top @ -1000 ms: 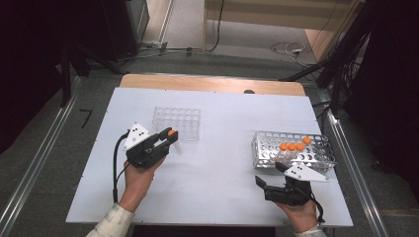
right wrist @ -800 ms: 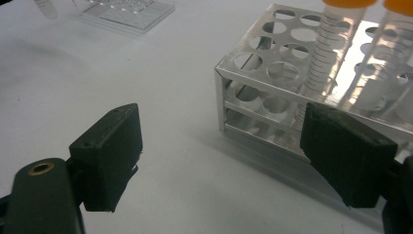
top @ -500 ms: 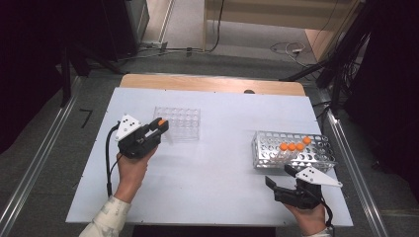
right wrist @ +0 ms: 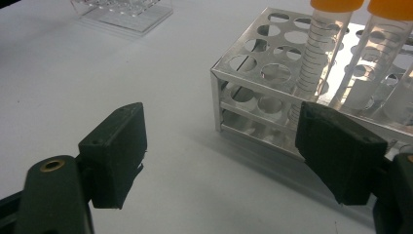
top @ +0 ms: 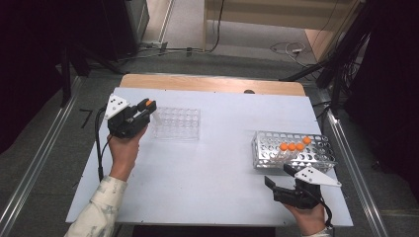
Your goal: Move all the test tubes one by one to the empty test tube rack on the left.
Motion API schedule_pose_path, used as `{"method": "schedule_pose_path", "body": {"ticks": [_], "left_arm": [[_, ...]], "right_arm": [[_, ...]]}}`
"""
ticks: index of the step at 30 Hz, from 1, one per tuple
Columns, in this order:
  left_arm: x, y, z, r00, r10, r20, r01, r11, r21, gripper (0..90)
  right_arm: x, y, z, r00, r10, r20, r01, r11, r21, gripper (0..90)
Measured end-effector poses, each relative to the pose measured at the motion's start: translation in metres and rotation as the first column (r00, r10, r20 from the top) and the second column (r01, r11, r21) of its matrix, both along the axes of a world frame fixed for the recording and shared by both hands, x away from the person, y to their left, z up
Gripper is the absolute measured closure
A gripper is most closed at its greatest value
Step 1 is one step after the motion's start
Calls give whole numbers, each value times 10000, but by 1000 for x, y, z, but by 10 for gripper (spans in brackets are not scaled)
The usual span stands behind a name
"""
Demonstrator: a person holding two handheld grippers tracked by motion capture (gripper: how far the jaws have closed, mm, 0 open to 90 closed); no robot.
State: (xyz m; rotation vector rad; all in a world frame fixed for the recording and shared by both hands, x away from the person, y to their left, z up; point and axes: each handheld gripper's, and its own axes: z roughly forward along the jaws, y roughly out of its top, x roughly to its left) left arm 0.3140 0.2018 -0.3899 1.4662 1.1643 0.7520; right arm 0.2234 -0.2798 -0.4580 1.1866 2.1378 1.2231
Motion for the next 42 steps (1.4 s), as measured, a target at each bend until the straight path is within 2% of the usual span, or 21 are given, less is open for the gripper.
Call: {"method": "schedule_pose_path", "body": {"ticks": [7,17,19,23,30,36,40,42], "left_arm": [[9,-1,4,9995,320,76,-323,9986,413,703],[18,-5,-7,9984,552,-136,-537,9939,960,703],[19,-6,-11,9982,549,-225,-524,9937,987,703],[20,-9,-21,9977,485,-468,-420,9904,1316,702],[21,-11,-39,9948,571,-838,-442,9879,1486,701],[22,-14,-46,9932,573,-1015,-400,9855,1647,700],[22,-13,-51,9915,588,-1158,-391,9855,1651,695],[22,-13,-53,9916,571,-1160,-391,9877,1517,692]], "right_arm": [[1,1,0,10000,32,-2,-32,10000,20,179],[1,1,0,10000,37,-11,-37,10000,7,179],[1,2,-1,10000,32,-53,-32,10000,-23,179],[1,2,-1,10000,49,-43,-49,10000,-35,179],[1,3,-1,10000,48,-76,-49,10000,-87,180],[1,3,-2,10000,62,-69,-63,9999,-94,180],[1,3,-2,9999,53,-87,-54,9999,-112,180],[1,3,-2,9999,59,-82,-60,9999,-118,180]]}}
